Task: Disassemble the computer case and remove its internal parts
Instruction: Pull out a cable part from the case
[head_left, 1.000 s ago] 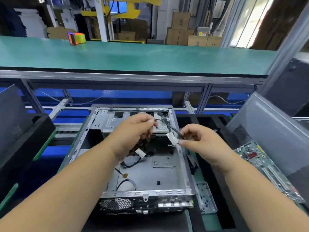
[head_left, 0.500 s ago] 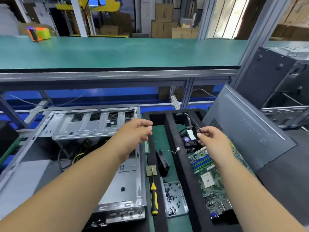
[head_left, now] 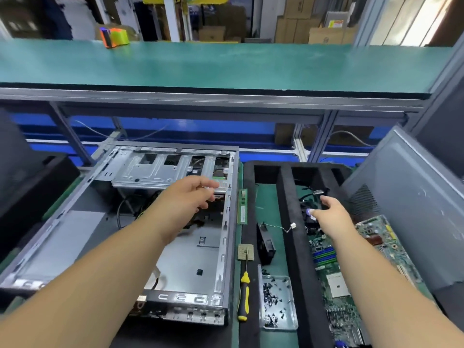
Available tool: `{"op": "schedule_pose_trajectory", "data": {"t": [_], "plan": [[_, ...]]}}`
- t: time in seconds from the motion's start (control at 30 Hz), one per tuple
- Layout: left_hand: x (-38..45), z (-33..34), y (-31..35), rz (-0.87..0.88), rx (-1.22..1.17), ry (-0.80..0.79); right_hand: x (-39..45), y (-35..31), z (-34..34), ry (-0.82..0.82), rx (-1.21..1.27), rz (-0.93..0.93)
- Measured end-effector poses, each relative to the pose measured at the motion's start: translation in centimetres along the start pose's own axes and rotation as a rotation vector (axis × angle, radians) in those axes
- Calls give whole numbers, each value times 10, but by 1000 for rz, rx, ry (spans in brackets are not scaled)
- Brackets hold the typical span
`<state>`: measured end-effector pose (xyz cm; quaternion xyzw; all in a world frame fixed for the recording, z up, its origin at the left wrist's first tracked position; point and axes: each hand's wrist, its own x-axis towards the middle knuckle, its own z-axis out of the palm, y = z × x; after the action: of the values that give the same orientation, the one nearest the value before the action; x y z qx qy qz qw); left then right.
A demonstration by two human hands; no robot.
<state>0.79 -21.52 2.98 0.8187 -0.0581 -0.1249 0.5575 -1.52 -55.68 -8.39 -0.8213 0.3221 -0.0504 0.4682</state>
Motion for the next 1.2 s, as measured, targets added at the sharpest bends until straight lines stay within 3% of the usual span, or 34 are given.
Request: {"op": "schedule_pose_trajectory", "data": {"t": [0.3, 0.47, 0.63, 0.77, 0.87, 1.0, 1.1, 1.2], "plan": [[-23, -48, -14, 21, -8, 111, -48, -87, 16, -82, 165, -246], [-31, -84, -29, 23, 35, 178, -101, -149, 52, -318, 137, -447], [-34, -115, -44, 63, 114, 190, -139, -184, 99, -526, -9, -512], [-31, -140, -52, 147, 261, 178, -153, -202, 135, -683, -243, -523], [-26, -162, -59, 192, 459, 117, -157, -214, 167, -827, -615, -628], [-15, -186, -76, 260, 966, 7, -159, -223, 216, -969, -1057, -727], [-13, -196, -88, 165, 969, -94, -158, -220, 241, -982, -1259, -676], [-14, -200, -95, 175, 947, -147, -159, -216, 251, -976, -1410, -610]]}}
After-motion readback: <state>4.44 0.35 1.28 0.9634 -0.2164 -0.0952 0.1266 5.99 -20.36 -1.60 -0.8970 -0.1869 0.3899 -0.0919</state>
